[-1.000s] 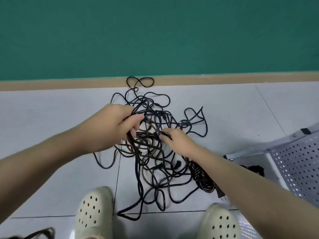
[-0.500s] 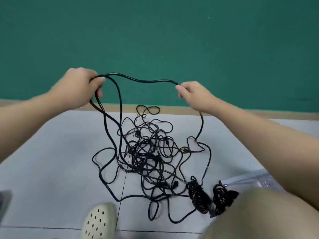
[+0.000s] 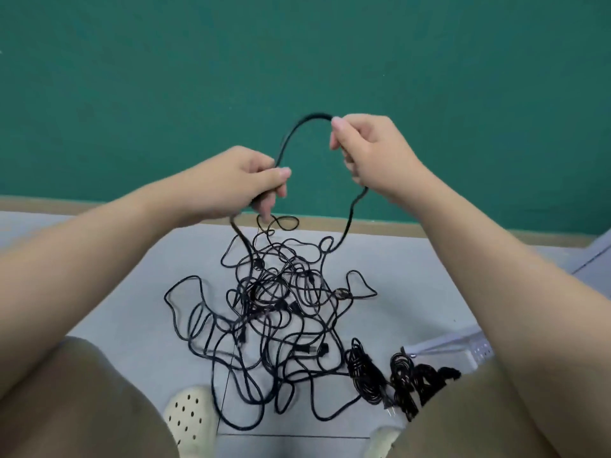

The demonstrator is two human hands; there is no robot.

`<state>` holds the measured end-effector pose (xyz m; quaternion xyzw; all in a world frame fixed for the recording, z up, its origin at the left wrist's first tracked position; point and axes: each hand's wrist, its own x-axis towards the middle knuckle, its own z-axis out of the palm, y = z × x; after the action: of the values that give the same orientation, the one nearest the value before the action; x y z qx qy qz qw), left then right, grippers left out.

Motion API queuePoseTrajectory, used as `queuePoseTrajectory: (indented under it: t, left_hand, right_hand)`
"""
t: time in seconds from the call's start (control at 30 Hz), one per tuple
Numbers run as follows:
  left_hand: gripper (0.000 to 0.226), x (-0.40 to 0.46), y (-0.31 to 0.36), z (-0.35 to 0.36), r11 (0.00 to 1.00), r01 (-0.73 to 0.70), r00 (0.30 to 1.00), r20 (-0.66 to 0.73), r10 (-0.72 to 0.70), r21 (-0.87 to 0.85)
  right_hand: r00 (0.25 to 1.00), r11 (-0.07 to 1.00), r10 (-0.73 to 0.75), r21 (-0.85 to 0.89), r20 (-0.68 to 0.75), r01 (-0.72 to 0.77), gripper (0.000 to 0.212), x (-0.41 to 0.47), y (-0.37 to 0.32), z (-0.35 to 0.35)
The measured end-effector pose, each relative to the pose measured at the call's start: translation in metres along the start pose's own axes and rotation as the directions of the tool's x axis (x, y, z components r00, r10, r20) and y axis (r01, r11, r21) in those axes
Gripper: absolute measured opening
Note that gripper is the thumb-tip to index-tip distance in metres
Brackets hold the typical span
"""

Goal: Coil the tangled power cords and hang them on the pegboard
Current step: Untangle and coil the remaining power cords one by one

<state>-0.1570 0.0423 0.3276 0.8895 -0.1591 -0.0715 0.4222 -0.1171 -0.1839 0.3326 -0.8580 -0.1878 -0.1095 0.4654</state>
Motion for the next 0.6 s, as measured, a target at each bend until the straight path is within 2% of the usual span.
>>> queuePoseTrajectory:
  t: [0.07, 0.17, 0.23, 0.33, 0.4, 0.43, 0.47, 0.53, 0.57, 0.6]
  left_hand:
    - [0.036, -0.003, -0.008, 0.007, 0.991, 0.015, 0.999, 0.044, -0.009, -0.131]
    - [0.035, -0.002, -0.013, 0.008, 0.937, 0.000, 1.000, -0.030, -0.011, -0.350]
    - [0.034, 0.002, -0.006, 0.009, 0.866, -0.047, 0.997, -0.082, 0.007, -0.497]
    - [0.033, 0.009, 0.010, 0.009, 0.748, -0.116, 0.990, -0.141, 0.030, -0.653]
    - [0.034, 0.014, 0.019, 0.008, 0.665, -0.153, 0.985, -0.168, 0.042, -0.731]
    - [0.035, 0.017, 0.022, 0.007, 0.631, -0.171, 0.982, -0.182, 0.048, -0.757]
    - [0.035, 0.020, 0.025, 0.007, 0.601, -0.187, 0.979, -0.197, 0.050, -0.777]
    - [0.034, 0.027, 0.026, 0.007, 0.559, -0.200, 0.975, -0.218, 0.034, -0.805]
    - [0.034, 0.030, 0.025, 0.006, 0.551, -0.206, 0.972, -0.234, 0.020, -0.808]
    - [0.034, 0.033, 0.022, 0.005, 0.560, -0.217, 0.965, -0.261, 0.001, -0.800]
  right_hand:
    - [0.995, 0.996, 0.087, 0.032, 0.045, -0.089, 0.035, -0.018, 0.016, -0.010]
    - [0.973, 0.974, 0.161, 0.133, 0.166, -0.183, 0.021, -0.038, 0.034, -0.014]
    - [0.946, 0.970, 0.176, 0.116, 0.274, -0.214, 0.019, -0.046, 0.039, -0.003]
    - [0.877, 0.970, 0.183, 0.063, 0.444, -0.234, 0.029, -0.054, 0.040, 0.025]
    - [0.833, 0.967, 0.178, 0.063, 0.524, -0.246, 0.051, -0.060, 0.037, 0.047]
    - [0.820, 0.963, 0.173, 0.082, 0.546, -0.258, 0.059, -0.062, 0.035, 0.058]
    - [0.816, 0.954, 0.164, 0.122, 0.555, -0.275, 0.058, -0.063, 0.034, 0.070]
    - [0.850, 0.945, 0.157, 0.172, 0.503, -0.277, 0.030, -0.061, 0.031, 0.087]
    - [0.866, 0.934, 0.163, 0.207, 0.473, -0.289, 0.025, -0.059, 0.027, 0.091]
    - [0.878, 0.913, 0.179, 0.258, 0.443, -0.317, 0.034, -0.056, 0.024, 0.093]
